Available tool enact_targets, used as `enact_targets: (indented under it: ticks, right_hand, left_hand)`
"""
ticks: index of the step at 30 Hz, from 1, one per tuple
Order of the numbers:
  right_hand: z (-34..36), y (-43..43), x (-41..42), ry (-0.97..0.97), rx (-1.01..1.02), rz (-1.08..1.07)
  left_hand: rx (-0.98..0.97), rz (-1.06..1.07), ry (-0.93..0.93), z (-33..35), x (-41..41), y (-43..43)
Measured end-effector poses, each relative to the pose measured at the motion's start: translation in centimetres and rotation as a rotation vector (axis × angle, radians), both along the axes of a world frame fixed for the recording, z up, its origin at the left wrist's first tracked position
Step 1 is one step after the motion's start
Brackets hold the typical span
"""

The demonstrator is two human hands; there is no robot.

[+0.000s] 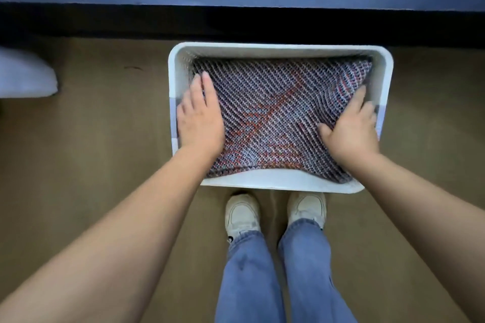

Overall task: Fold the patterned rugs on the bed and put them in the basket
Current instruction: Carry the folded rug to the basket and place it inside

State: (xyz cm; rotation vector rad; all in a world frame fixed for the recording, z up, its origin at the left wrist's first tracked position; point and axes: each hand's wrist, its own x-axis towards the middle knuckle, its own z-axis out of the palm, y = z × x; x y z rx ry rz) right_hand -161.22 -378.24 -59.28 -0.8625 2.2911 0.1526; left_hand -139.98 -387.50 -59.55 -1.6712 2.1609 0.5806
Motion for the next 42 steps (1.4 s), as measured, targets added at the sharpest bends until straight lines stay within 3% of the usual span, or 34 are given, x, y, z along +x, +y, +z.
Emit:
enact_targets:
  ticks: [3, 5, 8, 12, 17, 22, 28, 32, 42]
  right_hand:
    - [0.0, -1.2, 0.2, 0.048, -0.249, 0.32]
    - [-1.0, -2.0, 0.3, 0.023, -0.263, 0.616]
    - [-3.8, -2.1, -0.3, 0.011, 0.014, 0.875]
    - [-8.0, -1.3, -1.9, 0.056, 0.289, 0.943]
    - [-11.8, -0.8, -1.9, 0.08, 0.294, 0.931]
    - [-7.2, -0.4, -1.2, 0.025, 0.239, 0.924]
    - [4.2, 5.0, -0.4, -0.088, 0.072, 0.817]
    - [13.0, 8.4, -0.2, -0.079, 0.031, 0.547]
    - [34.4, 17.7, 1.8, 0.005, -0.193, 0.063]
  left_hand:
    - [0.08, -0.346, 0.007, -1.0, -1.2, 1.0]
    - [0.184, -0.486, -0.104, -2.3, -1.0, 1.2]
    - [0.306, -0.562, -0.288, -4.5, 0.3, 1.2]
    - [0.301, -0.534, -0.388, -7.9, 1.6, 0.9]
    - [0.213, -0.518, -0.414, -11.7, 1.6, 1.0]
    - [0.245, -0.491, -0.425, -8.1, 0.6, 1.5]
    - [0.261, -0.516, -0.202, 2.7, -1.7, 4.3]
    - [0.238, -0.516, -0.086, 11.4, -3.4, 5.8]
    - [0.148, -0.881, 0.083, 33.8, -11.1, 13.8]
